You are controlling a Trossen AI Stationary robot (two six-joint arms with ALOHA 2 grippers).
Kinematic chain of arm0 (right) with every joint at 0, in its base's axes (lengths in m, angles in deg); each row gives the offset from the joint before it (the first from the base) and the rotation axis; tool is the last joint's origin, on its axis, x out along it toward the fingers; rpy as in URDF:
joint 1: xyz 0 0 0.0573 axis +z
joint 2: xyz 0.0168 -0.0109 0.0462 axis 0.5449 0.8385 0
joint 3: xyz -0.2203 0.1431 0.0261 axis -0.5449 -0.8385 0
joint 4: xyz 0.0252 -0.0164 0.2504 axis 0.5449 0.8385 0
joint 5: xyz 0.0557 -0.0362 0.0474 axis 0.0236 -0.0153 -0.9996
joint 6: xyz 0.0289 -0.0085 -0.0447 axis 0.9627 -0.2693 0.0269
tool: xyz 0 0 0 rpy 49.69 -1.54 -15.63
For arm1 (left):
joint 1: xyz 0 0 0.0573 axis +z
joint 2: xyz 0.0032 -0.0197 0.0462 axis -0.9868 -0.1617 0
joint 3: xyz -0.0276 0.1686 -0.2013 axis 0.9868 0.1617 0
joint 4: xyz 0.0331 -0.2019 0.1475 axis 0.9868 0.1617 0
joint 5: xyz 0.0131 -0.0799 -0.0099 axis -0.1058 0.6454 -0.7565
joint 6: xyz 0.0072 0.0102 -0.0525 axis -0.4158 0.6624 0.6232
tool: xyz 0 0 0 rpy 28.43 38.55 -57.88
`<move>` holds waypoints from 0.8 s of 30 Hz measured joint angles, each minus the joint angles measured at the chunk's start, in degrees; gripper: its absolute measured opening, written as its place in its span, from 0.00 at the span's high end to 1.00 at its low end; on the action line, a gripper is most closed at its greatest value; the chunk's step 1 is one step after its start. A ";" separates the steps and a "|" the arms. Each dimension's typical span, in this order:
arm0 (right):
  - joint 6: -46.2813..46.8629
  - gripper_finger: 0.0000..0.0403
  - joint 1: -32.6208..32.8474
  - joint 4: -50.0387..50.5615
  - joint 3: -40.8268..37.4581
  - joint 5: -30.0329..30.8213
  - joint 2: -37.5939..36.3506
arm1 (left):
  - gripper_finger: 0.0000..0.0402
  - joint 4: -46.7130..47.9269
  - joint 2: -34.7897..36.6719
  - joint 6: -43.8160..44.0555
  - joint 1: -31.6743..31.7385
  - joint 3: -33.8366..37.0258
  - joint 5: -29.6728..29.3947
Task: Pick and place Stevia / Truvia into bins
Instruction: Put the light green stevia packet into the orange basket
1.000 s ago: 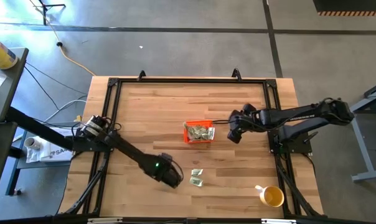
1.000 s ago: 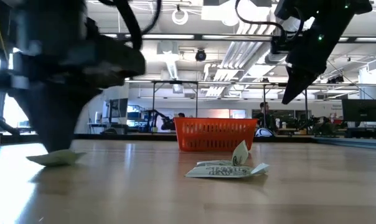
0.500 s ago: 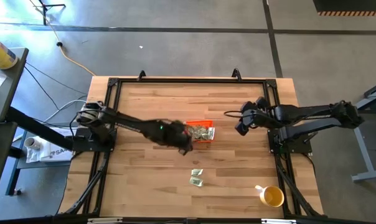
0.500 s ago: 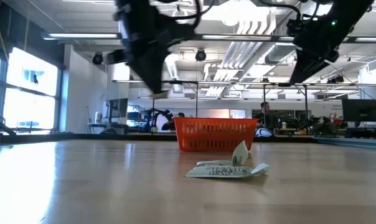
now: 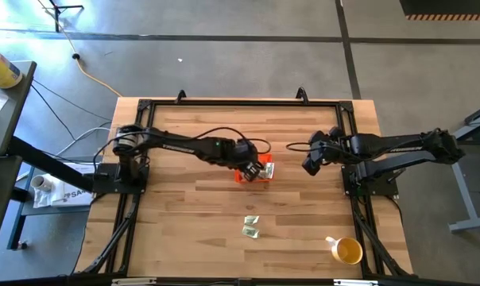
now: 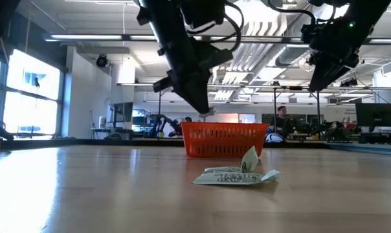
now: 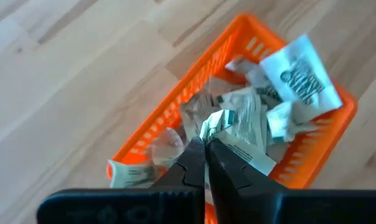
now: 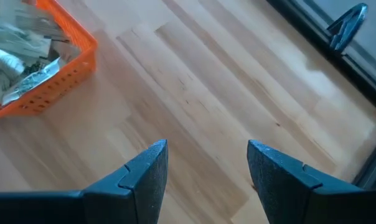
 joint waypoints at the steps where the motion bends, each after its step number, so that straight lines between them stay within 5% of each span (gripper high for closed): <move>1: -0.05 0.48 0.00 -0.13 0.00 -0.32 0.00 | 0.89 -0.05 -0.49 -0.20 0.13 0.00 0.06; 16: -7.81 0.48 0.09 -19.73 0.00 -23.68 11.95 | 0.47 8.41 1.11 4.66 -2.94 0.00 5.41; 24: -17.46 0.48 4.98 -34.18 0.00 -35.33 23.14 | 0.46 22.51 9.74 5.80 -11.89 -0.07 -1.90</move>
